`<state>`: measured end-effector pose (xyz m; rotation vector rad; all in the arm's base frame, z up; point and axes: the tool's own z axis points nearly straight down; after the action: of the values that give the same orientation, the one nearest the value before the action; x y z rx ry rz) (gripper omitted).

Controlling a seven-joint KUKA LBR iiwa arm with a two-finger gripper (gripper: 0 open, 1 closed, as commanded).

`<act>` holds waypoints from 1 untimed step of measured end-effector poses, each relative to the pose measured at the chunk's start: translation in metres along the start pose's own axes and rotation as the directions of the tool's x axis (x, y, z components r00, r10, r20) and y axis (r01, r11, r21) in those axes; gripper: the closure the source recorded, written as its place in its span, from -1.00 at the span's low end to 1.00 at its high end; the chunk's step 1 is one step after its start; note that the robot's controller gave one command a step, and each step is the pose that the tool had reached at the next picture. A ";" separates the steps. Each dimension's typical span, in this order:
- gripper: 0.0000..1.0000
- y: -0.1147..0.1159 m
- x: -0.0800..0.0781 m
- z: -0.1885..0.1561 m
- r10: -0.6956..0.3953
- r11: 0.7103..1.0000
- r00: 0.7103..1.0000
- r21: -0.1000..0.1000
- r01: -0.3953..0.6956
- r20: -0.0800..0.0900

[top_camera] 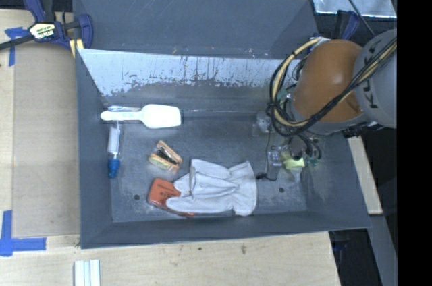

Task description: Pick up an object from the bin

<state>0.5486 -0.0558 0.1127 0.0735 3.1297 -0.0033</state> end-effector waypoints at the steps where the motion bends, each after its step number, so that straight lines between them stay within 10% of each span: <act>1: -1.00 0.025 0.006 0.030 -0.009 1.000 1.000 -0.004 0.009 -0.016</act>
Offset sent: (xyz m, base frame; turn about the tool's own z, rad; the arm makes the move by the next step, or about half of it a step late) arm -0.0207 0.0565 -0.0427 -0.1722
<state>0.5437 -0.0310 0.0826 0.0602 3.1461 0.0035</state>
